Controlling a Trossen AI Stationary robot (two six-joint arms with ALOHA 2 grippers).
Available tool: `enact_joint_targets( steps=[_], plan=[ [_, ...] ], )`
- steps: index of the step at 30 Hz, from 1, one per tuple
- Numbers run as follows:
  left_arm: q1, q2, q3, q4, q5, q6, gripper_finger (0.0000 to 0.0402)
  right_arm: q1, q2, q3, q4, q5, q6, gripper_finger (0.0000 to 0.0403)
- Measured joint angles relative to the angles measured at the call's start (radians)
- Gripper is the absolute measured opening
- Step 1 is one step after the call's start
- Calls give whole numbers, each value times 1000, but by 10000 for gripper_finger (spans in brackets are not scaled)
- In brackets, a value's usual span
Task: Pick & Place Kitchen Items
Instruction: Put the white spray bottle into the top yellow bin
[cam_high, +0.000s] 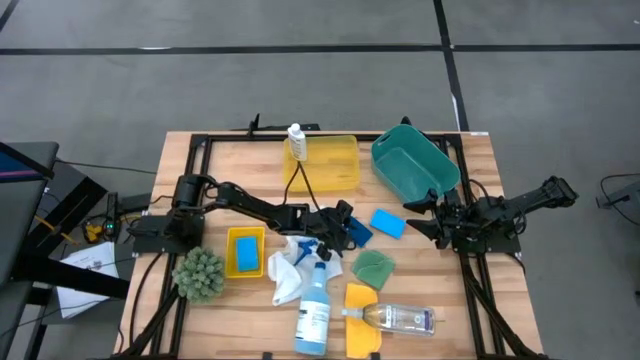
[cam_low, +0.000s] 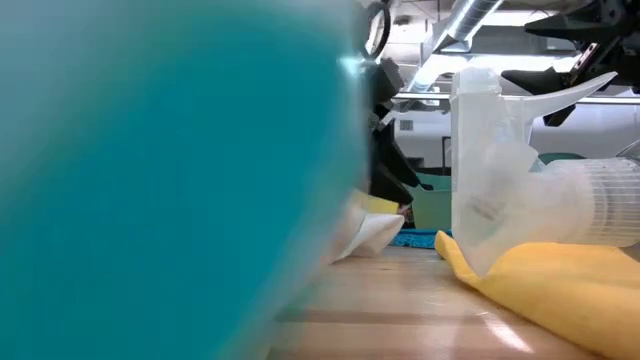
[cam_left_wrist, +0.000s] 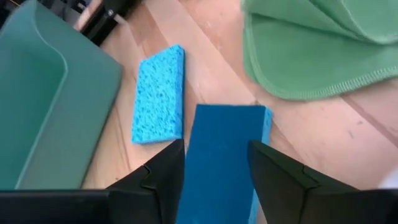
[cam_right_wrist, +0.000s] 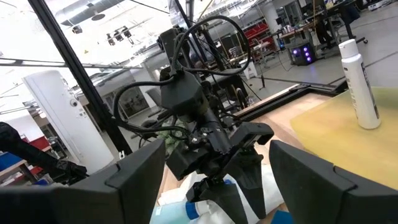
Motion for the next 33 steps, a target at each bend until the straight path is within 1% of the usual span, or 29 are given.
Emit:
enact_joint_targets(
  steps=[5,10,15,18,22,26,33],
  plan=[
    [-1,-2,-1,-15,0,-7,158,0,0,0,0,0,0,278],
    [-4,-12,-2,-19,0,-7,157,0,0,0,0,0,0,278],
    [-7,-75,-3,2,0,-40,155,0,0,0,-6,0,0,278],
    [-6,-135,-3,3,18,-94,154,0,0,0,-7,0,0,278],
    [-4,-209,-3,-30,32,-223,154,0,0,0,-8,0,0,278],
    [-5,-281,-3,-105,35,-330,154,0,0,0,-8,0,0,278],
    [-6,-369,-5,-269,111,-480,154,0,0,0,-7,0,12,278]
  ],
)
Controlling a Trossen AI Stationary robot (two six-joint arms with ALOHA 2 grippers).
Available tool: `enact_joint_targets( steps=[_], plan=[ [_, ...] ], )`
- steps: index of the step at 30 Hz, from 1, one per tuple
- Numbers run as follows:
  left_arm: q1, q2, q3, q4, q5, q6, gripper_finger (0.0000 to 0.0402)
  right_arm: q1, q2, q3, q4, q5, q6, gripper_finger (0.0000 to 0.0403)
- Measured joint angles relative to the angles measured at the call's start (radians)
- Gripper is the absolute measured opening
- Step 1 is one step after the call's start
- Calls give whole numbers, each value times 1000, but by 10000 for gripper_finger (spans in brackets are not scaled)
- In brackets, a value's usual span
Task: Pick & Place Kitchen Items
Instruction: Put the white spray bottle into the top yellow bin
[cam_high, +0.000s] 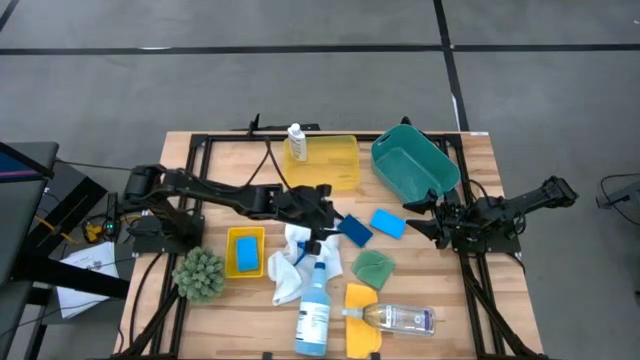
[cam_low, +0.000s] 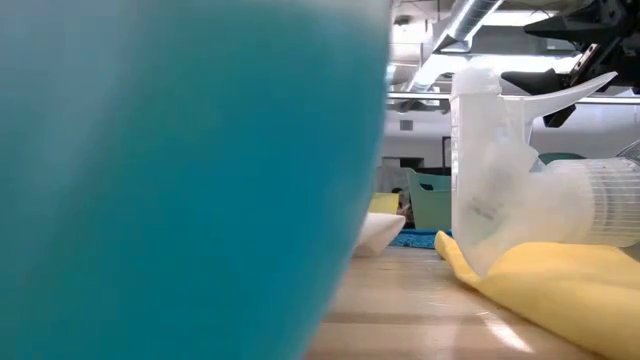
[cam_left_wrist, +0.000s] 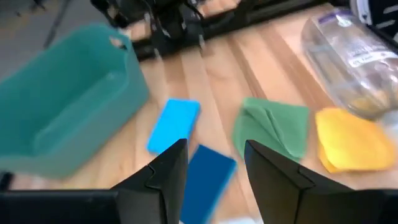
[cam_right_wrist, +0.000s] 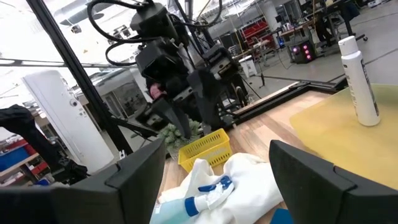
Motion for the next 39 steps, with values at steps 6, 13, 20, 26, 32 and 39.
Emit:
enact_joint_targets(
  steps=[6,13,20,26,32,39],
  plan=[
    [-14,-15,0,-192,2,-132,154,0,0,0,3,0,0,278],
    [-44,-14,0,-370,2,-231,154,0,0,0,4,0,0,278],
    [-80,-14,-61,-433,2,-268,154,0,0,0,4,0,0,278],
    [-104,-13,-167,-388,-9,-255,156,0,0,0,3,0,0,278],
    [-104,-13,-234,-279,-69,-204,165,0,0,0,2,0,0,278],
    [-105,-13,-237,-144,-43,-145,166,0,0,0,1,0,-1,278]
  ],
)
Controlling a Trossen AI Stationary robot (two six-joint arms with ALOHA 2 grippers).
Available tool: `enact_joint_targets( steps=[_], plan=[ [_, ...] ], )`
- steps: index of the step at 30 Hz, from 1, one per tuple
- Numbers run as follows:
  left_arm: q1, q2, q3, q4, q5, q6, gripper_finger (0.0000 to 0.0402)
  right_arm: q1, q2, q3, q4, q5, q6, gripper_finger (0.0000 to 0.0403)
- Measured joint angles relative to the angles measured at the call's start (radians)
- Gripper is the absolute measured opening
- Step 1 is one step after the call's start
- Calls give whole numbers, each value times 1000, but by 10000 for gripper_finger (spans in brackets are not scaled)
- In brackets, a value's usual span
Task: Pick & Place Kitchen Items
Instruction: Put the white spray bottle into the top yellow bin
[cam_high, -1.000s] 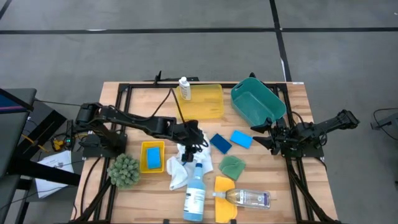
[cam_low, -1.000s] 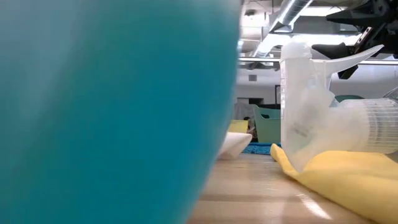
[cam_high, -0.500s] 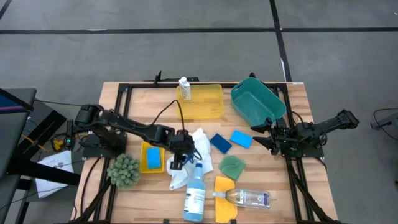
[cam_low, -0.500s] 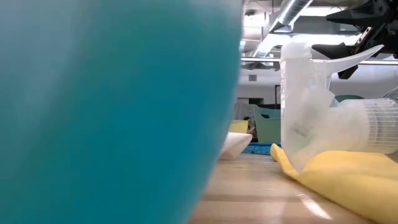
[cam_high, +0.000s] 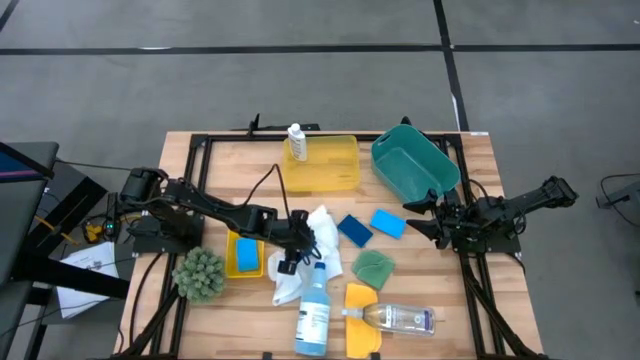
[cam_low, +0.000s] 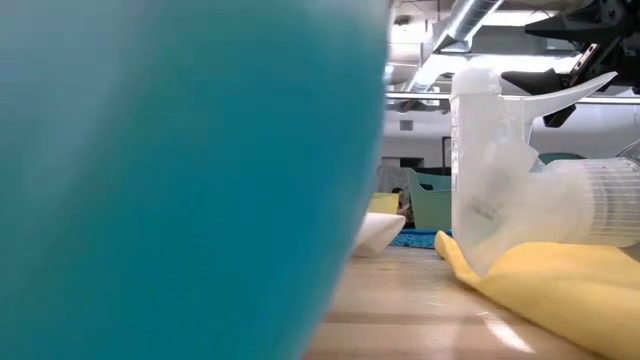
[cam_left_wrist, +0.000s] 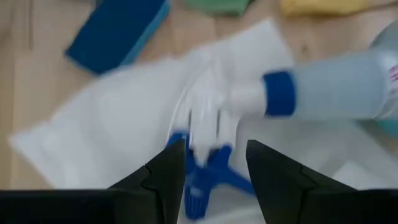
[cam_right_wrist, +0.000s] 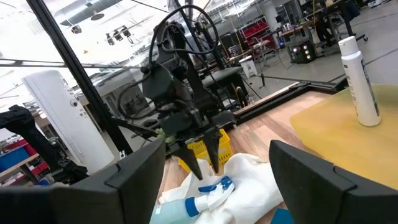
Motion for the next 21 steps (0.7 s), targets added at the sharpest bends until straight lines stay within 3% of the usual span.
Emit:
enact_joint_targets(
  steps=[8,17,21],
  plan=[
    [-36,0,0,33,-55,178,176,0,0,0,-1,0,0,278],
    [-35,11,0,55,-52,226,284,0,0,0,-1,0,4,278],
    [-35,44,0,100,-55,276,314,0,0,0,-2,0,5,278]
  ],
)
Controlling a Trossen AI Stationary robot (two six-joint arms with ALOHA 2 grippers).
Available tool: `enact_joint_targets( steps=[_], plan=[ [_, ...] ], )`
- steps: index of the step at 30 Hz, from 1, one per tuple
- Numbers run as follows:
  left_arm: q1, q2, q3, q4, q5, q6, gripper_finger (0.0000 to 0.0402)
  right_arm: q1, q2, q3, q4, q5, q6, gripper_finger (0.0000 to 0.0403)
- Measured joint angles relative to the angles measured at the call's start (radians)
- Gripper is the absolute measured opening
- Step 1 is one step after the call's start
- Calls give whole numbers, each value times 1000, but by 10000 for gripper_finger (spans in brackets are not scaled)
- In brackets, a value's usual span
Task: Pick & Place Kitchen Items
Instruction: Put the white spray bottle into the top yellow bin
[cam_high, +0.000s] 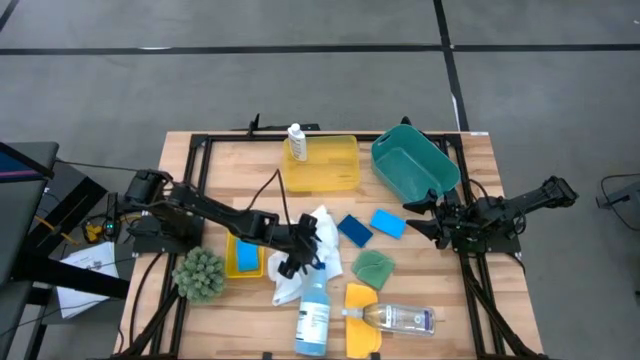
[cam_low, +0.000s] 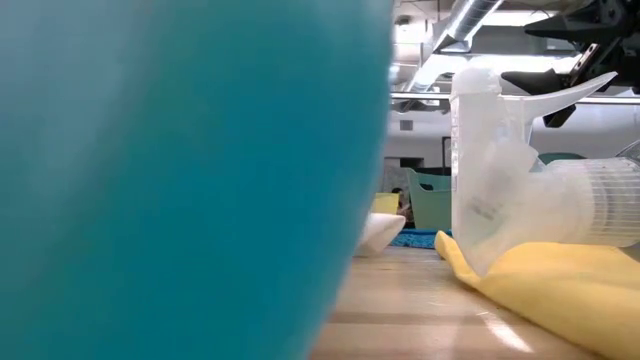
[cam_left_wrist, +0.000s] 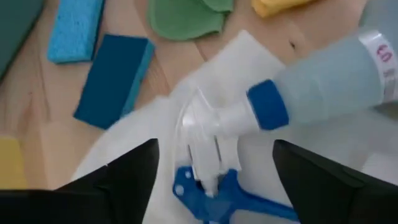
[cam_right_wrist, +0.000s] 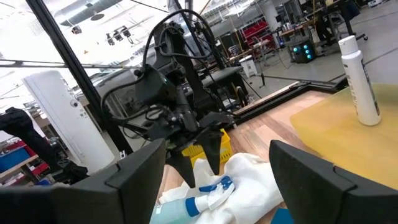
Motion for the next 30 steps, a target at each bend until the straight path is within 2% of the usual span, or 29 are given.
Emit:
enact_joint_targets(
  steps=[7,14,18,25,30],
  plan=[
    [3,107,2,44,-78,85,318,0,0,0,-5,0,2,278],
    [15,134,4,88,-83,88,302,0,0,0,-14,0,2,278],
    [25,134,4,99,-78,85,279,0,0,0,-18,0,2,278],
    [33,134,4,108,-85,81,195,0,0,0,-20,0,2,278],
    [32,134,4,111,-111,84,193,0,0,0,-21,0,2,278]
  ],
)
